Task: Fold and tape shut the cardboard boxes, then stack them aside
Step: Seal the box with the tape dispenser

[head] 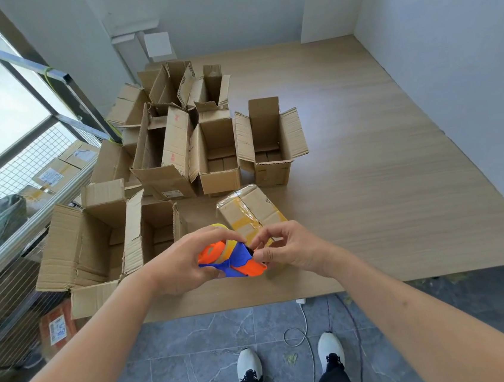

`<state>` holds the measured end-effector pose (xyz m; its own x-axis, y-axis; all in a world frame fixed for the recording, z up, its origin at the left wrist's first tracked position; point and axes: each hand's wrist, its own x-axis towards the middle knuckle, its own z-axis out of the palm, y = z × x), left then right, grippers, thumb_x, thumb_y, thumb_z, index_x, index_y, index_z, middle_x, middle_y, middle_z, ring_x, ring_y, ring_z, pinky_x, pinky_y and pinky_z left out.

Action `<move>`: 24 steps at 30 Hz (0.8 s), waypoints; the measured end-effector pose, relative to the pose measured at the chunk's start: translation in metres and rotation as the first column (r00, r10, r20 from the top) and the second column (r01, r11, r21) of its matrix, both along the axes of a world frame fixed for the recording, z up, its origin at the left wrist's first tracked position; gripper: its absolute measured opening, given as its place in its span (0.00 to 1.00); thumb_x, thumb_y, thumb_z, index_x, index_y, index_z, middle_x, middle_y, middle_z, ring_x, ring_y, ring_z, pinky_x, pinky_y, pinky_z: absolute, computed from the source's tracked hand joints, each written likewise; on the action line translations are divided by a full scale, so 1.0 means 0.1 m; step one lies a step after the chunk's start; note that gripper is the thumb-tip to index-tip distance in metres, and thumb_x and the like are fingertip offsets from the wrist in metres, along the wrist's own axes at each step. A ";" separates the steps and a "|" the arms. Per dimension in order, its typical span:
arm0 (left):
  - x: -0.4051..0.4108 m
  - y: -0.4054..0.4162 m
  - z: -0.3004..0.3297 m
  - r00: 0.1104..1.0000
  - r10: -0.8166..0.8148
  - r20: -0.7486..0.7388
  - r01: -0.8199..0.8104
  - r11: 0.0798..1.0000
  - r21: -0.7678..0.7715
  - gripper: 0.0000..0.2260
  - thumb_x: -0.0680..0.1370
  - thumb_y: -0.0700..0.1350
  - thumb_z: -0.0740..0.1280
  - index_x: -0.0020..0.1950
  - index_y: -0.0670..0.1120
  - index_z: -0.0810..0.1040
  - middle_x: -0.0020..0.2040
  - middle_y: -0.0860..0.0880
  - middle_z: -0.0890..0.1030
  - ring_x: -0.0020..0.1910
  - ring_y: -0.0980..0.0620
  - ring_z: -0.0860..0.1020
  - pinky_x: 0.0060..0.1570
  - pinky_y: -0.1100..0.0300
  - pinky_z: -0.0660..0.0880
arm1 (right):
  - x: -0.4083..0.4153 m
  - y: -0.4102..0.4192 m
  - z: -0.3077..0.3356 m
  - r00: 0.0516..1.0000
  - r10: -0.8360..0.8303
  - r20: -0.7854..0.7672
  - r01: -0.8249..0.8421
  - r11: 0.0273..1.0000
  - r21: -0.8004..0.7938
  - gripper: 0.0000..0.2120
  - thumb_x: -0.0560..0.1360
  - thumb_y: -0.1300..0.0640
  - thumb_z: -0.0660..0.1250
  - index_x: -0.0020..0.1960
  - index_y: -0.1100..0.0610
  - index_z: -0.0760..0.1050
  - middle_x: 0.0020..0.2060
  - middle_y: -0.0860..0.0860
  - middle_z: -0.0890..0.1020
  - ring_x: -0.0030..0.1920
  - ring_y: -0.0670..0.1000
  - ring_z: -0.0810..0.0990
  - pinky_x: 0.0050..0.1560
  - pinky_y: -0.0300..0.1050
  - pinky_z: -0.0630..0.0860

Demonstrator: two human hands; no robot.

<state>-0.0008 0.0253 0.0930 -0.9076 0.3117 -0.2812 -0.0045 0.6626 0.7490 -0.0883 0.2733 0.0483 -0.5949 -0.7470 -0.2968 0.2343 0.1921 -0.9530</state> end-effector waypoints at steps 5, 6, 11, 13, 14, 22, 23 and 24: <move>0.04 0.08 0.04 0.999 -0.034 -0.034 0.034 0.999 -0.013 0.31 0.73 0.36 0.76 0.68 0.64 0.75 0.65 0.61 0.75 0.66 0.55 0.74 0.64 0.50 0.75 | 0.05 0.11 -0.02 0.999 0.013 0.033 -0.014 1.000 0.002 0.11 0.73 0.55 0.79 0.53 0.59 0.84 0.50 0.60 0.85 0.47 0.57 0.84 0.58 0.65 0.81; 0.05 0.10 0.04 0.999 -0.039 -0.035 0.039 0.999 -0.013 0.31 0.73 0.36 0.76 0.68 0.64 0.75 0.65 0.61 0.75 0.66 0.55 0.74 0.64 0.51 0.75 | 0.05 0.12 -0.03 0.999 0.015 0.032 -0.016 1.000 0.005 0.12 0.72 0.54 0.79 0.52 0.58 0.84 0.51 0.61 0.85 0.47 0.58 0.84 0.58 0.67 0.80; 0.05 0.17 0.05 0.998 -0.054 -0.012 0.054 0.998 -0.016 0.31 0.74 0.36 0.76 0.69 0.64 0.74 0.65 0.61 0.75 0.67 0.56 0.73 0.63 0.50 0.75 | 0.06 0.22 0.00 0.998 0.013 0.062 -0.014 1.000 0.024 0.12 0.77 0.55 0.75 0.57 0.59 0.82 0.50 0.60 0.85 0.48 0.58 0.85 0.57 0.65 0.81; 0.05 0.20 0.06 0.998 -0.060 -0.004 0.060 0.998 -0.024 0.31 0.74 0.36 0.76 0.69 0.65 0.74 0.65 0.62 0.75 0.67 0.57 0.73 0.63 0.49 0.75 | 0.07 0.24 0.00 0.995 -0.005 0.100 0.003 1.000 0.026 0.12 0.80 0.56 0.71 0.61 0.61 0.79 0.47 0.59 0.85 0.47 0.58 0.85 0.57 0.64 0.81; 0.05 0.22 0.06 0.998 -0.063 -0.005 0.063 0.998 -0.028 0.32 0.74 0.36 0.76 0.69 0.65 0.74 0.65 0.62 0.75 0.67 0.57 0.73 0.64 0.49 0.75 | 0.07 0.25 0.01 0.993 -0.016 0.117 0.013 1.000 0.027 0.12 0.82 0.56 0.68 0.61 0.62 0.78 0.46 0.59 0.84 0.47 0.58 0.85 0.57 0.64 0.81; 0.04 0.32 0.03 0.997 -0.074 0.028 0.075 0.996 -0.040 0.33 0.75 0.39 0.75 0.70 0.69 0.71 0.65 0.65 0.74 0.67 0.61 0.72 0.64 0.56 0.73 | 0.09 0.31 -0.08 0.995 -0.084 -0.054 0.086 0.996 0.039 0.07 0.76 0.58 0.75 0.51 0.61 0.82 0.42 0.61 0.85 0.41 0.56 0.86 0.42 0.48 0.83; 0.04 0.33 0.01 0.997 -0.073 0.035 0.074 0.996 -0.048 0.33 0.75 0.41 0.75 0.71 0.70 0.70 0.64 0.65 0.74 0.65 0.61 0.72 0.63 0.58 0.73 | 0.09 0.31 -0.11 0.989 -0.114 -0.094 0.119 0.992 0.048 0.05 0.76 0.60 0.75 0.49 0.61 0.82 0.40 0.59 0.86 0.39 0.55 0.85 0.40 0.46 0.82; 0.04 0.33 0.00 0.997 -0.072 0.039 0.075 0.995 -0.067 0.33 0.76 0.43 0.75 0.72 0.72 0.68 0.62 0.65 0.75 0.63 0.62 0.73 0.61 0.59 0.72 | 0.09 0.31 -0.13 0.980 -0.148 -0.135 0.158 0.985 0.064 0.04 0.76 0.61 0.76 0.48 0.61 0.83 0.37 0.56 0.86 0.37 0.54 0.85 0.37 0.44 0.81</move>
